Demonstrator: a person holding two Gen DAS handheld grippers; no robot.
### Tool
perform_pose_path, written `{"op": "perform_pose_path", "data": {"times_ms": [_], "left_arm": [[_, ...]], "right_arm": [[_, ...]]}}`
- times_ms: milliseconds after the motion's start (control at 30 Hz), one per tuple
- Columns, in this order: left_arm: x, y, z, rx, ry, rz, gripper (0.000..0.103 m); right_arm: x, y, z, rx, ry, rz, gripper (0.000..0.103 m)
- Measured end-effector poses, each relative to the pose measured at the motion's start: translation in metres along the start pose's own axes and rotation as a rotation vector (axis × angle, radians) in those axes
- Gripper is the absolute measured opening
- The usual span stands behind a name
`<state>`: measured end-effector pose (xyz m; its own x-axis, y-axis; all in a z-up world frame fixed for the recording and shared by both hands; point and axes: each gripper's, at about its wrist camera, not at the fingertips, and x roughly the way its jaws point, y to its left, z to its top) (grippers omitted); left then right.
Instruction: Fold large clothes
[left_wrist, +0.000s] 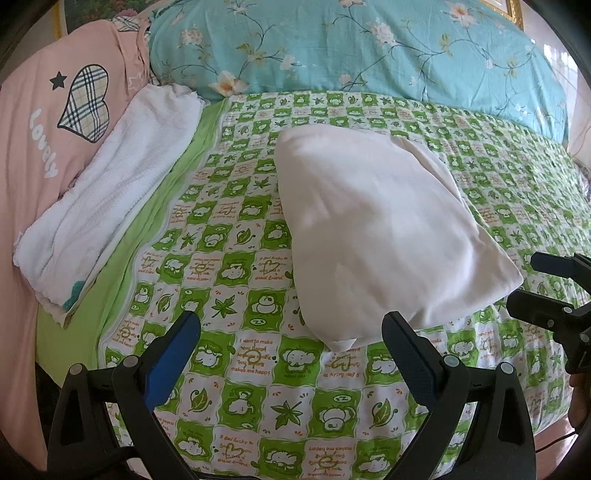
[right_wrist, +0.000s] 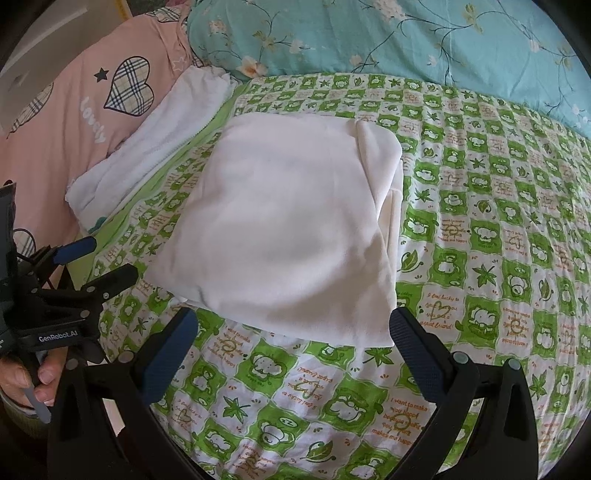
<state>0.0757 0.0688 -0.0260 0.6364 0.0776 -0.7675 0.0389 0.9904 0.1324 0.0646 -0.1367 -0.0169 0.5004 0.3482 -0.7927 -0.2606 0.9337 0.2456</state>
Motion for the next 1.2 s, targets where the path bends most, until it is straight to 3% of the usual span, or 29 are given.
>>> {"op": "perform_pose_path", "data": {"times_ms": [367,600,667,733,800,900,967,1067,1133,1200], "left_arm": [[0.013,0.009,0.017,-0.026,0.003,-0.018,0.099],[0.038,0.017,0.044,-0.081,0.01,-0.036,0.099],[0.05,0.019,0.051,-0.096,0.019,-0.058,0.099],[0.064,0.019,0.058,-0.1,0.038,-0.065,0.099],[0.078,0.017,0.063,-0.094,0.05,-0.065,0.099],[0.092,0.012,0.067,-0.08,0.055,-0.071,0.099],[0.098,0.008,0.07,-0.071,0.054,-0.076,0.099],[0.097,0.003,0.076,-0.049,0.051,-0.093,0.093],[0.096,-0.004,0.077,-0.02,0.045,-0.095,0.093],[0.1,-0.013,0.074,0.009,0.042,-0.084,0.093]], "right_arm": [[0.008,-0.018,0.022,0.034,-0.012,-0.007,0.103],[0.03,-0.045,0.058,0.116,-0.086,0.025,0.1],[0.046,-0.06,0.07,0.168,-0.081,0.02,0.079],[0.066,-0.076,0.082,0.223,-0.06,0.003,0.067],[0.087,-0.091,0.089,0.282,-0.032,0.017,0.064],[0.109,-0.101,0.096,0.318,-0.004,0.02,0.046],[0.104,-0.098,0.1,0.297,-0.039,0.024,0.016],[0.069,-0.097,0.103,0.289,-0.132,0.055,0.013],[0.048,-0.094,0.101,0.263,-0.178,0.025,0.013],[0.051,-0.096,0.098,0.236,-0.157,-0.025,0.013]]}}
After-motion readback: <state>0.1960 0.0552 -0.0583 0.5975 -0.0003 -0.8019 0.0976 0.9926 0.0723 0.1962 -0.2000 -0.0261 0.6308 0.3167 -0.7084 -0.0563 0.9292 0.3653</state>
